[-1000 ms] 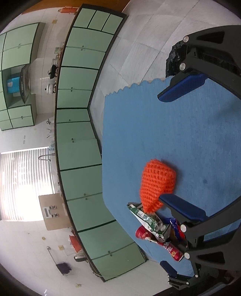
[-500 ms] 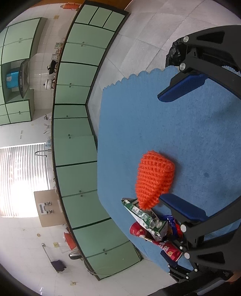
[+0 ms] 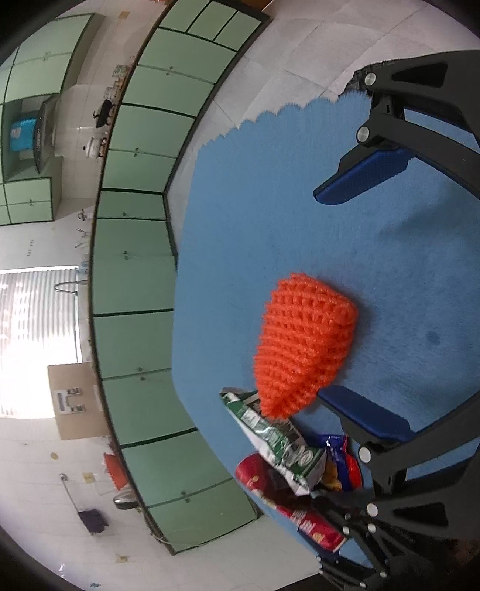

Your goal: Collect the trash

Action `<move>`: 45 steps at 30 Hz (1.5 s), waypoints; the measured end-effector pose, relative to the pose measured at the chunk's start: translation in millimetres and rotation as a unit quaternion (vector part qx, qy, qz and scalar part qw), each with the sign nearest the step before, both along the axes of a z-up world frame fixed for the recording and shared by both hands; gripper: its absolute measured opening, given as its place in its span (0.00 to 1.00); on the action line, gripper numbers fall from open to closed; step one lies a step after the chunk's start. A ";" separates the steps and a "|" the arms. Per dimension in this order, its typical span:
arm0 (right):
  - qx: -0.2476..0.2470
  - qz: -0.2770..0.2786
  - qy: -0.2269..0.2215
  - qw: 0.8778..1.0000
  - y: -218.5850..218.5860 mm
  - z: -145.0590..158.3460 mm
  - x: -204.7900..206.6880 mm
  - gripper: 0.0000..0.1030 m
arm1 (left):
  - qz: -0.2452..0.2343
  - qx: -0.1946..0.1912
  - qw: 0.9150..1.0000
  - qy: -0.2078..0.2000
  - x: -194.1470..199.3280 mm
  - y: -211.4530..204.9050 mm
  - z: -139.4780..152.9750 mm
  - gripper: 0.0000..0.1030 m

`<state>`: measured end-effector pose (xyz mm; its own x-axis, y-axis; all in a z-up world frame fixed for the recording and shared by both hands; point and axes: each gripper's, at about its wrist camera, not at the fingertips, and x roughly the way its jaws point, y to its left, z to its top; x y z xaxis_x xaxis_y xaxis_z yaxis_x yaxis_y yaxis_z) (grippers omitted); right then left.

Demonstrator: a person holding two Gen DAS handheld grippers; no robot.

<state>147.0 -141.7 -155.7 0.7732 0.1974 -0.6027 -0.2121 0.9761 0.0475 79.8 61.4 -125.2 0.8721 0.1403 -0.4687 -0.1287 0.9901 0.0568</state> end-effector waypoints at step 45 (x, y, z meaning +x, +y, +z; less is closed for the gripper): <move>0.045 0.032 0.016 0.998 -22.4 29.7 -1.4 0.11 | 0.044 0.008 0.999 0.005 1.2 1.0 18.7 0.55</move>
